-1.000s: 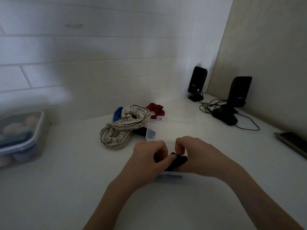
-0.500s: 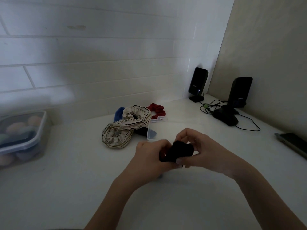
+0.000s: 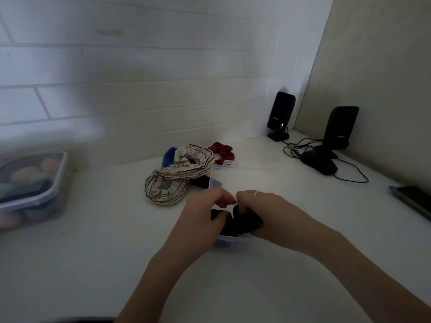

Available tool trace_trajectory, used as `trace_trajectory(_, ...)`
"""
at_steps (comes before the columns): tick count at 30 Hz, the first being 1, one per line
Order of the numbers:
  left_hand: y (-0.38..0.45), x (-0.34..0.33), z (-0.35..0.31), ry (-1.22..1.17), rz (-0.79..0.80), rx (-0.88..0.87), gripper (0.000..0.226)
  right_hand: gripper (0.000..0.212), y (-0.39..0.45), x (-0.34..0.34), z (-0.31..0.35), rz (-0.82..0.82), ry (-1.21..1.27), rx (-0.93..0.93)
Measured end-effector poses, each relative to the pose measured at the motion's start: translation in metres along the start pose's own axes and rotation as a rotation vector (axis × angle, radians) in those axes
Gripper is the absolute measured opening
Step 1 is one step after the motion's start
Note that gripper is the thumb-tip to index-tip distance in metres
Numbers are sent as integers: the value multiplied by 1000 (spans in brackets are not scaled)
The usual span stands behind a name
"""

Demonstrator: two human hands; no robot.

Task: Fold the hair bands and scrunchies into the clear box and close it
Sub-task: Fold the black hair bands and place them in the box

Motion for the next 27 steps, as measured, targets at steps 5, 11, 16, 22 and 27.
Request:
trace_trajectory(5,-2,-2,4,54,-17,-20,16,33,8,-2,3,194,-189,83)
trace_trajectory(11,-2,-3,3,46,-9,-54,18,29,1,4,-16,458,60,-90)
trace_trajectory(16,-4,0,5,-44,-21,-31,23,25,-2,26,-25,327,333,-144)
trace_trajectory(22,-3,3,11,-135,-68,42,30,19,0,8,-19,243,117,-112)
trace_trajectory(27,-2,4,16,-134,-68,49,42,20,8,3,-12,180,-14,-89)
Point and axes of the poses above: each hand's wrist, its own y-axis towards the middle knuckle, its own x-axis out of the back of the hand, z = x × y, the point moved 3 cm from there along y, towards the middle knuckle, and after that the axes turned 7 degrees about y, right-handed, at the moved point
